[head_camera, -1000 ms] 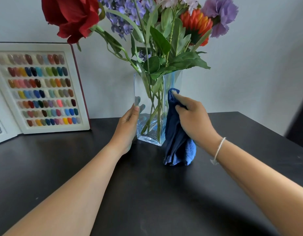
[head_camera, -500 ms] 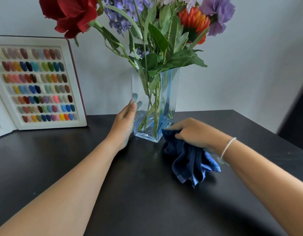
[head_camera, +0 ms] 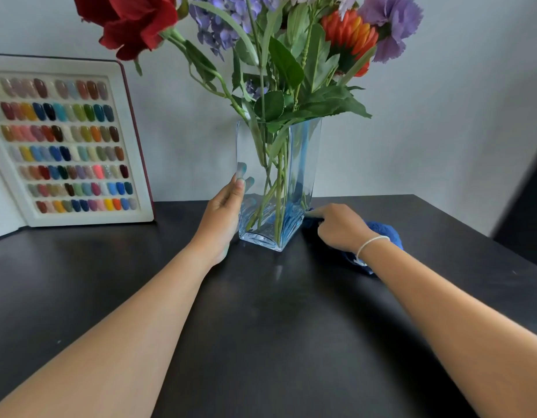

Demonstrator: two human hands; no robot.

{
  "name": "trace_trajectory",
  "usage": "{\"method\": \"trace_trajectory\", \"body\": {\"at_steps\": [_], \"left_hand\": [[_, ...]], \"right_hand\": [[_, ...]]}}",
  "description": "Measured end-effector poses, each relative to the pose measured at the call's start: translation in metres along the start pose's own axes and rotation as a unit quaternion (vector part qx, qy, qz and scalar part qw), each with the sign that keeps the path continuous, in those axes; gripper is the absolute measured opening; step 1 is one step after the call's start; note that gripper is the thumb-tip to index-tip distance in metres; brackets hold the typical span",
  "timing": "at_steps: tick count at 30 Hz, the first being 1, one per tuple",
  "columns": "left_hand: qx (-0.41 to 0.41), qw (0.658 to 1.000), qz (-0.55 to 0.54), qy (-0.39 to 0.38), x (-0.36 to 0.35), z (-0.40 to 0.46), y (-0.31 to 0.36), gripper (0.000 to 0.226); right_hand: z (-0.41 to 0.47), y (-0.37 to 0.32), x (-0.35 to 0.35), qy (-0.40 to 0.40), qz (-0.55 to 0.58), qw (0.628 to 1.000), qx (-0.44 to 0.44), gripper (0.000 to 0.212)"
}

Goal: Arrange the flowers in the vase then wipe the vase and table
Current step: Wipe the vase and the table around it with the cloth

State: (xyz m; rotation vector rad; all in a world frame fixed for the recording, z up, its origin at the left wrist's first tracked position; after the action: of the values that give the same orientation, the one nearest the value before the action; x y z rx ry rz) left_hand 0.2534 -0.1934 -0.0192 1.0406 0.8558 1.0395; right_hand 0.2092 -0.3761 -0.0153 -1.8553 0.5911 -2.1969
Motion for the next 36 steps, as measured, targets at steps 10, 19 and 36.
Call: {"method": "trace_trajectory", "body": {"at_steps": [10, 19, 36], "left_hand": [[-0.008, 1.0, 0.004, 0.006, 0.0, 0.001, 0.0, 0.039], [-0.015, 1.0, 0.012, 0.004, -0.001, 0.0, 0.0, 0.04], [-0.154, 0.962, 0.206, 0.088, -0.018, -0.019, 0.013, 0.1]], "right_hand": [[-0.011, -0.009, -0.001, -0.076, 0.051, 0.996, 0.022, 0.048], [-0.046, -0.023, -0.008, -0.148, 0.15, 0.973, 0.094, 0.043], [-0.06, 0.0, 0.032, -0.15, 0.249, 0.952, 0.092, 0.048]]}}
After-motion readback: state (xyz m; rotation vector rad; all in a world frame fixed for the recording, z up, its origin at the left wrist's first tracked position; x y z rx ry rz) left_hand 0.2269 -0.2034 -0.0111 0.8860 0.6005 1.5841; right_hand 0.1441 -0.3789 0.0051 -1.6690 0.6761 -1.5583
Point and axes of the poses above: each hand's wrist, its own z-axis towards the middle knuckle, its own x-axis out of the back of the hand, y = z × x, the point moved 5 cm from there along z, towards the middle knuckle, and after that the axes turned 1 degree about -x, right-handed, at the moved point
